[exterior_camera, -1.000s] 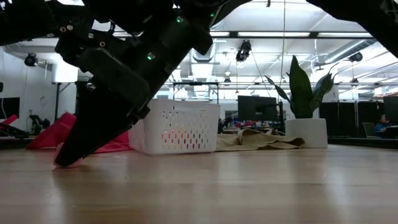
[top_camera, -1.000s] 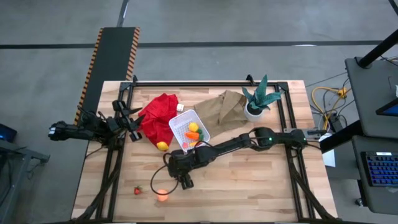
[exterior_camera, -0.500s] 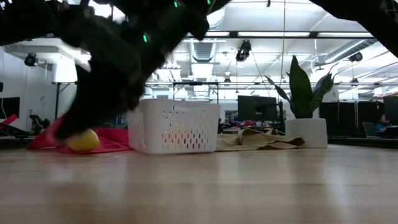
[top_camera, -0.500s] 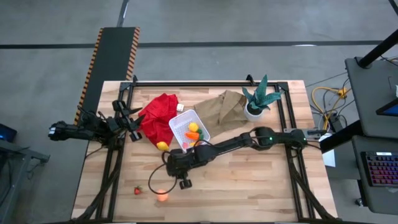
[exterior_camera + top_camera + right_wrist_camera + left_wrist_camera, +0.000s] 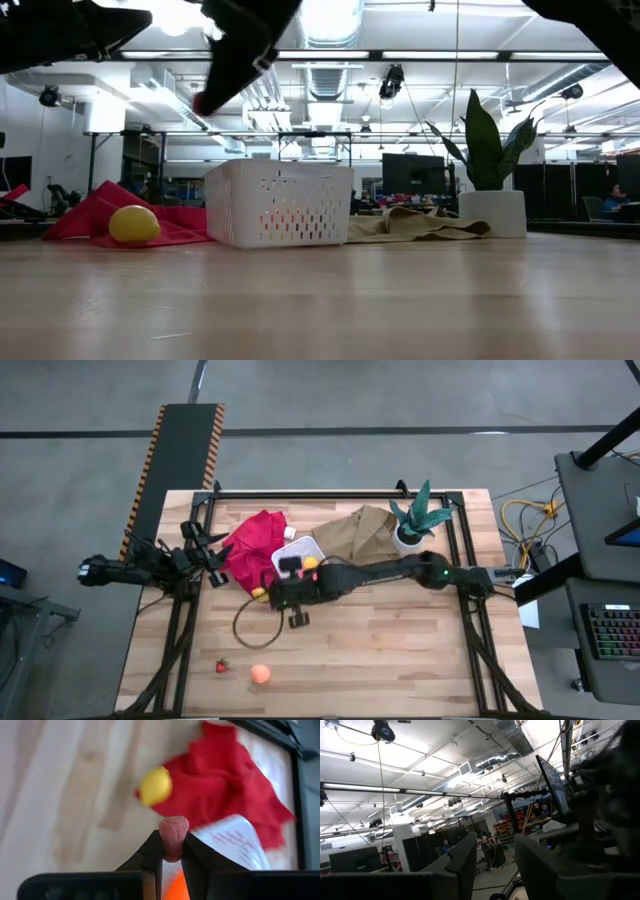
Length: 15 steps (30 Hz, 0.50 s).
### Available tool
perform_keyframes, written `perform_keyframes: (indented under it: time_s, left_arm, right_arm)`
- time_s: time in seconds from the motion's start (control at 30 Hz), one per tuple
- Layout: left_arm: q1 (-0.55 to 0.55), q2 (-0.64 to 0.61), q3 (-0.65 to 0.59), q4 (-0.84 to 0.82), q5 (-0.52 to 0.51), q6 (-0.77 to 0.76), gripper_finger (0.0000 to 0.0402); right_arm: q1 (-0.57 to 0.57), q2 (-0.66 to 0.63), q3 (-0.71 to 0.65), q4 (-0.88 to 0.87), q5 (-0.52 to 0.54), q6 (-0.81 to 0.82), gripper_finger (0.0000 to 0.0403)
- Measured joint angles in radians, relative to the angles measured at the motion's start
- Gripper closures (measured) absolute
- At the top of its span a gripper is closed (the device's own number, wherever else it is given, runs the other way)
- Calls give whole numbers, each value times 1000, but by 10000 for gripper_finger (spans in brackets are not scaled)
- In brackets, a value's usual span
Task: Pick and placing Produce into tupperware
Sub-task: Put the toy raspberry into the white bin
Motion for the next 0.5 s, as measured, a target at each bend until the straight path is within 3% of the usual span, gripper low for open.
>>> perform_keyframes:
  time_s: [0.2, 0.5]
  left_arm:
    - [0, 1, 0, 0, 0, 0, 283]
    - [0, 1, 0, 0, -1, 0, 283]
  right_arm:
    - [-78, -57, -29, -109, -12, 38, 358]
    - [-143, -58, -188, -186, -106, 78, 358]
